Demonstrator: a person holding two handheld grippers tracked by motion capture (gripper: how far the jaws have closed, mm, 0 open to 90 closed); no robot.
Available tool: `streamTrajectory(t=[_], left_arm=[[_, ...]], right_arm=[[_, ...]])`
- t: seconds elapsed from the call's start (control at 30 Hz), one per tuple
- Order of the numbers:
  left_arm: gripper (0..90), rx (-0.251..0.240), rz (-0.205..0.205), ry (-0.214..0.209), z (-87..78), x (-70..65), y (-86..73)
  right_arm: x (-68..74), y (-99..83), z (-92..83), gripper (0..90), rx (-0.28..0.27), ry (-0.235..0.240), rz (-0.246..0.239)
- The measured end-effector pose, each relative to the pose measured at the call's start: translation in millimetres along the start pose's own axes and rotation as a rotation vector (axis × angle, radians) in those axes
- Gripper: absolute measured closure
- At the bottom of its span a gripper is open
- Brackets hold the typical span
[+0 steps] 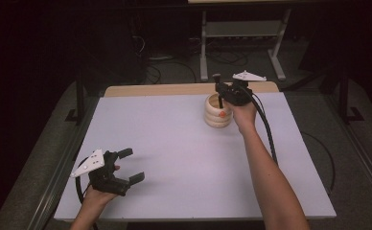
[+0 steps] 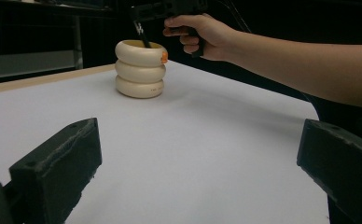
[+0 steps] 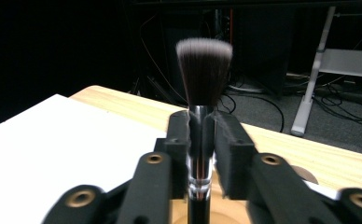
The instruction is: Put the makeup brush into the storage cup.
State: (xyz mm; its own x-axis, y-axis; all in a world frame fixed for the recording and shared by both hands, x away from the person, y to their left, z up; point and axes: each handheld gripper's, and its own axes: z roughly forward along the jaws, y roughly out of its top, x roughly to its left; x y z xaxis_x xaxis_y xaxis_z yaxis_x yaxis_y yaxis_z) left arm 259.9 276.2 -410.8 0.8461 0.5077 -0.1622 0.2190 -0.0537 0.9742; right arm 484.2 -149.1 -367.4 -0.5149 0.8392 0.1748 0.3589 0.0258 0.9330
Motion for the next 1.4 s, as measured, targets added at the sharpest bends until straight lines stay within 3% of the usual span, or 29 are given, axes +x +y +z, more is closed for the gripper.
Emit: streamTrajectory(t=[0.03, 0.17, 0.43, 0.53, 0.73, 0.93, 1.4], left_arm=[[0.0, -0.001, 0.0, -0.001, 0.2, 0.1, 0.0], [0.0, 0.002, 0.003, -0.001, 0.4, -0.1, 0.1], [0.0, -0.006, -0.003, 0.003, 2.7, 0.0, 1.4], [0.0, -0.004, -0.003, 0.001, 4.5, 0.9, 1.9], [0.0, 0.001, 0.0, -0.005, 7.0, 2.1, 2.1], [0.0, 0.001, 0.002, -0.002, 4.5, 1.8, 1.5], [0.0, -0.008, -0.002, -0.001, 3.5, 0.9, 1.4]], right_arm=[[-0.5, 0.2, -0.3, 55.4, -0.004, 0.001, 0.009], [-1.0, 1.9, -2.8, 41.1, 0.001, 0.004, 0.006], [1.6, 5.8, -12.1, 20.8, 0.04, 0.004, -0.012], [2.9, 6.8, -16.8, 14.6, 0.054, -0.015, -0.033], [1.9, 0.3, -27.5, 10.6, 0.034, 0.011, -0.034], [3.5, -7.2, -36.9, 2.7, 0.053, 0.022, -0.049], [12.0, -21.3, -59.0, 1.9, 0.04, 0.04, -0.076]])
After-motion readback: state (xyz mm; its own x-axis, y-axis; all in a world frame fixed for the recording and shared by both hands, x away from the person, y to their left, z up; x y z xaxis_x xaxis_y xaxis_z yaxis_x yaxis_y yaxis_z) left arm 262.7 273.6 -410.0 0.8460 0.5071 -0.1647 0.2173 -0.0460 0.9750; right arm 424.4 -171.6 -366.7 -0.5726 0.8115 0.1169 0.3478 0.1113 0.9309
